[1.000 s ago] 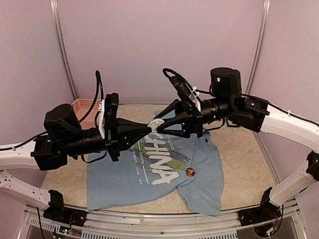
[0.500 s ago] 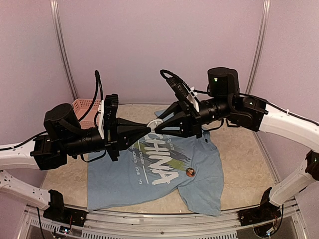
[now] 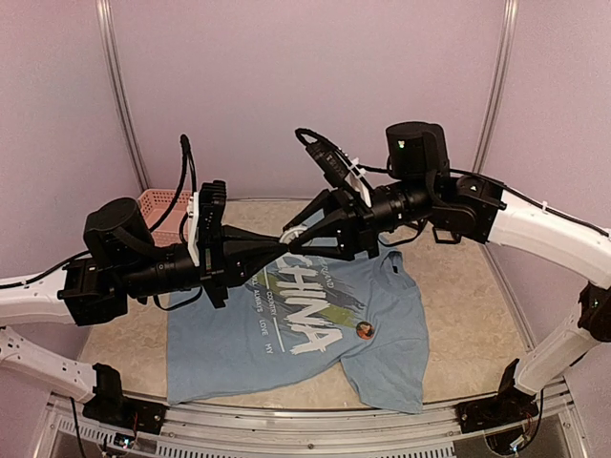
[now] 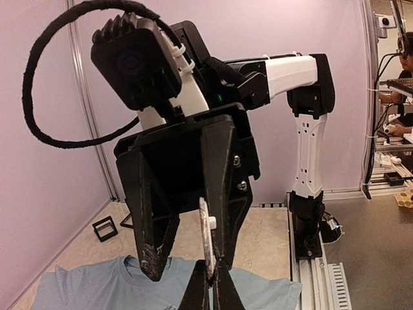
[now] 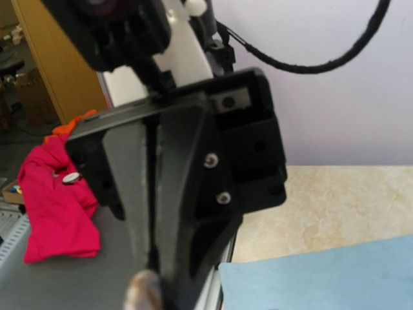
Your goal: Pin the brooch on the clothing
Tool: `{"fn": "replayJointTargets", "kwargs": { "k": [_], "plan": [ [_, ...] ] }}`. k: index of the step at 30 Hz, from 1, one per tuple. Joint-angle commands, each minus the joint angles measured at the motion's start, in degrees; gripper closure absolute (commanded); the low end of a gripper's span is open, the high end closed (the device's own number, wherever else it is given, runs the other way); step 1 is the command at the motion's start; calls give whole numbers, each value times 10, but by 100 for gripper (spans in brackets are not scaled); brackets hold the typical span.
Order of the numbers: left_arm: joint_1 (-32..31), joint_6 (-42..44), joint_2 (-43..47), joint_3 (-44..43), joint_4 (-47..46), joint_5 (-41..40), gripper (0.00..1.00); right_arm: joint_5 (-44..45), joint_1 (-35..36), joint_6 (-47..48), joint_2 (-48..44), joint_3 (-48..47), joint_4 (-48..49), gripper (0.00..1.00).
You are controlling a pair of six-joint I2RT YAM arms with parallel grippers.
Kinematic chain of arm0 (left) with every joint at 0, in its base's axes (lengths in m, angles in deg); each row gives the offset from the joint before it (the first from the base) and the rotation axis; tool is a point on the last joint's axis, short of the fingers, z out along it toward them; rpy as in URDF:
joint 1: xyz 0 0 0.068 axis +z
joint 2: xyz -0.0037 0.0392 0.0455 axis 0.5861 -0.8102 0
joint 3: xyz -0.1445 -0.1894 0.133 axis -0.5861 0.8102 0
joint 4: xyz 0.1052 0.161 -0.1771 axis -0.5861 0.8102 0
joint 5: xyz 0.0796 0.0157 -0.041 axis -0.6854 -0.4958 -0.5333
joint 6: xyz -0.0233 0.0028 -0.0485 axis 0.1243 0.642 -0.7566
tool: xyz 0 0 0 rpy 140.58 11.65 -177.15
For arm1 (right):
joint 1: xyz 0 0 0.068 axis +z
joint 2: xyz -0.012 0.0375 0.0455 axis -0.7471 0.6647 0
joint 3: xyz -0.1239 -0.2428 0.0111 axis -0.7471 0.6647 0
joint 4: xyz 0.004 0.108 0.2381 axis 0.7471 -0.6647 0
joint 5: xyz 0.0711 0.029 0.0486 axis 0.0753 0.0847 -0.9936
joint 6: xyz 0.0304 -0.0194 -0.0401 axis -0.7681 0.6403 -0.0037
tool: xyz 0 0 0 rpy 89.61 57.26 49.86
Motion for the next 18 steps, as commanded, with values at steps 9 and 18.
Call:
{"fn": "replayJointTargets", "kwargs": {
  "k": [9,18],
  "plan": [
    [-8,4,36,37,-16,-53,100,-56,3,148,-88,78,-27,32],
    [-8,4,35,35,-6,-49,100,92,4,55,-115,117,90,58]
  ]
}}
